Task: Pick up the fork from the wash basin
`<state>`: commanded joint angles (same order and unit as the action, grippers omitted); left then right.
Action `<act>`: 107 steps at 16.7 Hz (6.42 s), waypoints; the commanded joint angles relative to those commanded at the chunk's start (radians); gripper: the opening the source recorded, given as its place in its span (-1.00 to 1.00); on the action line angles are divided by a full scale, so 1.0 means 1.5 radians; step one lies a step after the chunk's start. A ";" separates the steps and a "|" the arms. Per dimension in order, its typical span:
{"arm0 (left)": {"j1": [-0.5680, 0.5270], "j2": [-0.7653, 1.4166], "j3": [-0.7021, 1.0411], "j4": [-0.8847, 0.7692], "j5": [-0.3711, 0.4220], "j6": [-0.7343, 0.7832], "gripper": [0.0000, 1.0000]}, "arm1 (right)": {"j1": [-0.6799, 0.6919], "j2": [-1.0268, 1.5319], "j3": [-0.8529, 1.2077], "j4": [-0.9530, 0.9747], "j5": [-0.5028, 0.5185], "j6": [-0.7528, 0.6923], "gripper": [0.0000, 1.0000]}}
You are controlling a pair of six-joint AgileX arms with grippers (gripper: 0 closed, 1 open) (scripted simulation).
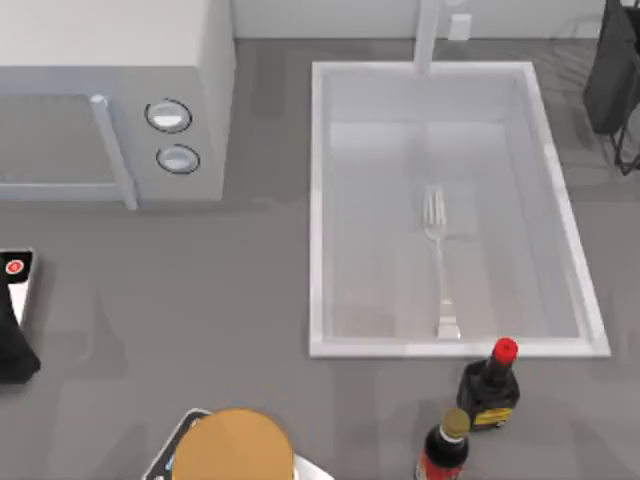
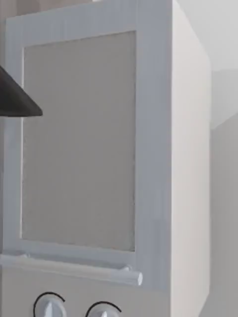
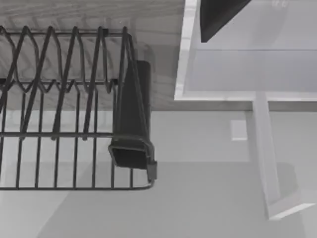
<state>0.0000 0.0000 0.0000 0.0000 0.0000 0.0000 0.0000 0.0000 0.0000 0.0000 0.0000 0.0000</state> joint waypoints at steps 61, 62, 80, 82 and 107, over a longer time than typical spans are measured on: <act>0.000 0.000 0.000 0.000 0.000 0.000 1.00 | 0.261 1.671 1.514 -0.890 0.004 0.276 1.00; 0.000 0.000 0.000 0.000 0.000 0.000 1.00 | 0.261 1.671 1.514 -0.890 0.004 0.276 1.00; 0.000 0.000 0.000 0.000 0.000 0.000 1.00 | 0.261 1.787 1.335 -0.595 0.006 0.278 1.00; 0.000 0.000 0.000 0.000 0.000 0.000 1.00 | 0.261 1.787 1.335 -0.595 0.006 0.278 0.70; 0.000 0.000 0.000 0.000 0.000 0.000 1.00 | 0.259 1.742 1.407 -0.683 0.017 0.271 -1.00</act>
<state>0.0000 0.0000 0.0000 0.0000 0.0000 0.0000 0.3891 2.6137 2.1108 -1.0240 0.0250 0.4062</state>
